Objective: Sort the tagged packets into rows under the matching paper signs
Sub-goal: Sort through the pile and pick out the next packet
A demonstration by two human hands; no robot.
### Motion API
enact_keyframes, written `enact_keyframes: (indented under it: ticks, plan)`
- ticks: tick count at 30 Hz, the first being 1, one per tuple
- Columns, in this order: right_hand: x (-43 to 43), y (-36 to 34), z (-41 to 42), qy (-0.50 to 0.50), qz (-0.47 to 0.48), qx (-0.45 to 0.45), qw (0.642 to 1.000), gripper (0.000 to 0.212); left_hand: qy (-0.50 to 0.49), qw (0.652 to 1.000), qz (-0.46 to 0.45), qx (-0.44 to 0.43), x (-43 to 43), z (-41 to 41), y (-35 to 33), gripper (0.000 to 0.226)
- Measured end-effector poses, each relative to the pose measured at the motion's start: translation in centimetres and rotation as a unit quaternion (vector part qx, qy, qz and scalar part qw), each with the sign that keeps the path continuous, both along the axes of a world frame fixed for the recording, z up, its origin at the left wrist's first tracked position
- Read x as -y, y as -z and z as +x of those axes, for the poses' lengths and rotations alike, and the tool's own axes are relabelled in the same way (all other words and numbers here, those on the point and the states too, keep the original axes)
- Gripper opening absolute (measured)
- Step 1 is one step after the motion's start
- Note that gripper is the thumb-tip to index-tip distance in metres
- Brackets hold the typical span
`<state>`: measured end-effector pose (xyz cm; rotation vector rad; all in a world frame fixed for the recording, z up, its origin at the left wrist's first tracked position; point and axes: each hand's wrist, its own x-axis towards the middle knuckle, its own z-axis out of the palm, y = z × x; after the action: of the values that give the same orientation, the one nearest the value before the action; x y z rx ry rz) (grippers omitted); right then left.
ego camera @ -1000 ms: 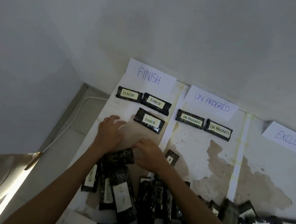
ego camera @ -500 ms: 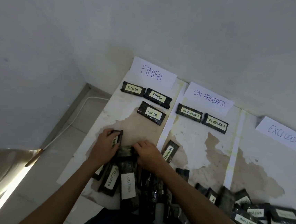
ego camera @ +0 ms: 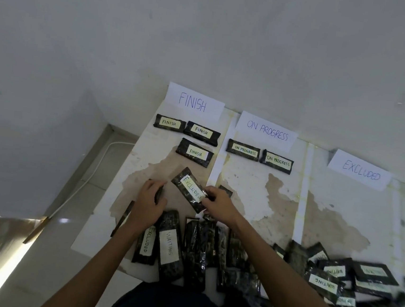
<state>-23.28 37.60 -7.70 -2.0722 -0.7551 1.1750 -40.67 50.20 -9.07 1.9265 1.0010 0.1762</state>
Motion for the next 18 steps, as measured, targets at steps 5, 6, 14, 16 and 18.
enact_keyframes:
  ticks: [5, 6, 14, 16, 18]
  plan:
    - [1.4, -1.5, -0.4, 0.010, 0.013, -0.050, 0.999, 0.026, -0.124, 0.960, -0.237, 0.083, 2.2, 2.5, -2.2, 0.039]
    - [1.7, -1.6, -0.5, 0.008, 0.011, -0.056, 0.998, 0.027, -0.149, 0.946, -0.271, 0.095, 2.6, 3.0, -2.3, 0.039]
    - [4.9, -2.4, -1.0, -0.100, 0.010, 0.256, 0.961, 0.072, -0.178, 0.914, -0.353, 0.089, 5.6, 4.9, -3.0, 0.011]
    - [5.7, -2.5, -1.0, -0.119, 0.003, 0.329, 0.937, 0.071, -0.163, 0.919, -0.349, 0.081, 6.3, 5.3, -3.0, 0.006]
    - [6.5, -2.7, -0.7, -0.118, -0.012, 0.355, 0.927, 0.068, -0.139, 0.924, -0.348, 0.068, 6.9, 5.8, -2.8, 0.006]
